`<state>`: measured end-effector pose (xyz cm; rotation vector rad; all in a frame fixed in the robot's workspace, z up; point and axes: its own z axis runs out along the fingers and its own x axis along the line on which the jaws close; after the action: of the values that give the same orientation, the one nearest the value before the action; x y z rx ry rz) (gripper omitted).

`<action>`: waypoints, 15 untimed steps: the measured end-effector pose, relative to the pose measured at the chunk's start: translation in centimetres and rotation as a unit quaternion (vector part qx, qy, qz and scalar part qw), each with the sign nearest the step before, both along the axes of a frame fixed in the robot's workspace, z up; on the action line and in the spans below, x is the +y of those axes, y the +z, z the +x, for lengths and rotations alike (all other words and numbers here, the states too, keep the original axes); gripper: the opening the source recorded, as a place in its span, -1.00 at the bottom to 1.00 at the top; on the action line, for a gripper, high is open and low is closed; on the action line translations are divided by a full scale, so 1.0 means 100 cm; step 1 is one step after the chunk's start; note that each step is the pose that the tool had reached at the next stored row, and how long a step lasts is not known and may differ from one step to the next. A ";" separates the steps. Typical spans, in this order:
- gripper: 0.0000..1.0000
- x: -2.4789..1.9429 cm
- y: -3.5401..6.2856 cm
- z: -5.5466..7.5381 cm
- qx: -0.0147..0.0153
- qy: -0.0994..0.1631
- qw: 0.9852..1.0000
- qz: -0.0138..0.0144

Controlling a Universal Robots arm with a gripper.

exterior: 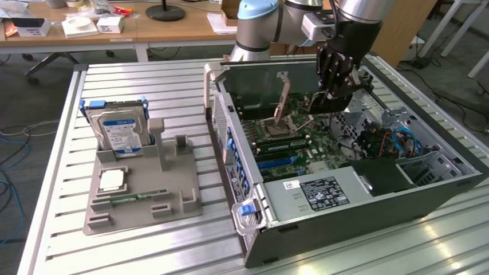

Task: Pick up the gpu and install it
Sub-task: 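Insert the gpu into the slot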

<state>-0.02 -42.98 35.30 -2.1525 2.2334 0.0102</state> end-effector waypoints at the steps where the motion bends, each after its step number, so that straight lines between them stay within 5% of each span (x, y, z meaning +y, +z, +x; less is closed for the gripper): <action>1: -0.48 0.0000 0.0000 0.000 0.000 0.000 1.000 0.000; 9: -0.48 -0.0014 0.0000 0.000 0.000 0.000 1.000 0.000; 15: -0.48 -0.0093 0.0000 0.000 0.000 0.000 1.000 0.000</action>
<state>-0.02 -43.90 35.30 -2.1524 2.2333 0.0102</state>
